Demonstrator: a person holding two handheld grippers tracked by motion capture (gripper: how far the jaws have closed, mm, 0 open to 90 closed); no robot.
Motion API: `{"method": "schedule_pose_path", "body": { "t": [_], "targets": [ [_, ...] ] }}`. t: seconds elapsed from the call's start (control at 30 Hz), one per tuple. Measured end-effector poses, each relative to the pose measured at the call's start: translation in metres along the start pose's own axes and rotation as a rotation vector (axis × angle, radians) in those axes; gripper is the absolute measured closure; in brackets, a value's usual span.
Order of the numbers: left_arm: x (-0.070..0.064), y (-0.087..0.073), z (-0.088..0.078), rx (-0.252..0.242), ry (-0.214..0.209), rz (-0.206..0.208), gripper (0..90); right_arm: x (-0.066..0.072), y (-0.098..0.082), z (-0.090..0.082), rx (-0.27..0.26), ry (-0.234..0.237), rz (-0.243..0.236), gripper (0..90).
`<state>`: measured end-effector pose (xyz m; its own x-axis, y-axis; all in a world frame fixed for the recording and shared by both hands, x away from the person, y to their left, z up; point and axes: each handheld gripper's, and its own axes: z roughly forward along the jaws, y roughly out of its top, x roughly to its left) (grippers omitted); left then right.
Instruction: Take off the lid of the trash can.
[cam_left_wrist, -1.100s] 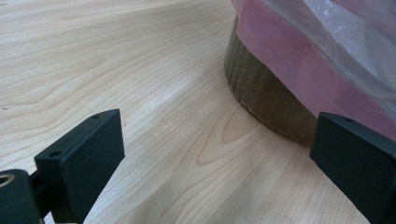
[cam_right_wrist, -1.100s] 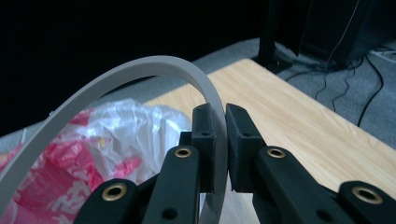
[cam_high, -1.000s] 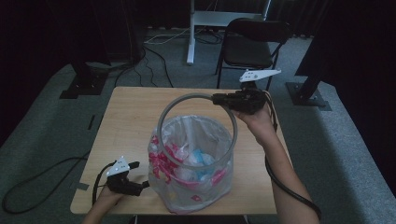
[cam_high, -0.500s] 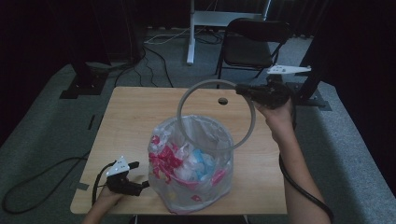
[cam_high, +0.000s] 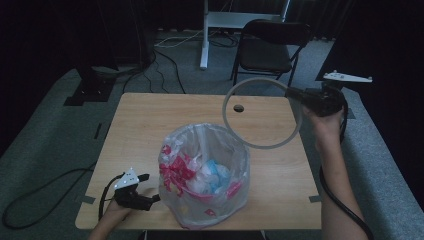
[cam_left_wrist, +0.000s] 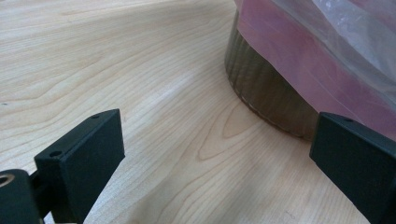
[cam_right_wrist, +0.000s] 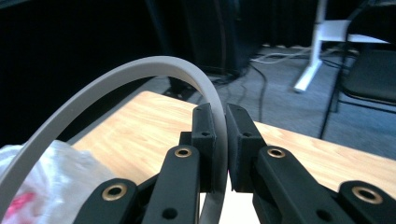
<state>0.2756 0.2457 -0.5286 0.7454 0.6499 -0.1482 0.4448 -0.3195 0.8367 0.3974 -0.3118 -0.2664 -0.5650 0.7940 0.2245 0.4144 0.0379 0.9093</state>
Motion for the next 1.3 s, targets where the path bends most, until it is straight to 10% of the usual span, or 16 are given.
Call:
{"method": "schedule_pose_path", "body": {
  "t": [0.4,1.3],
  "targets": [
    [0.000,0.000,0.001,0.005,-0.005,-0.002,3.1,-0.041,-0.028,-0.019,0.011,-0.131,0.083,83.3],
    [0.000,-0.001,0.000,0.007,-0.009,0.003,3.1,-0.085,-0.145,0.001,0.152,-0.173,0.244,83.2]
  ]
}}
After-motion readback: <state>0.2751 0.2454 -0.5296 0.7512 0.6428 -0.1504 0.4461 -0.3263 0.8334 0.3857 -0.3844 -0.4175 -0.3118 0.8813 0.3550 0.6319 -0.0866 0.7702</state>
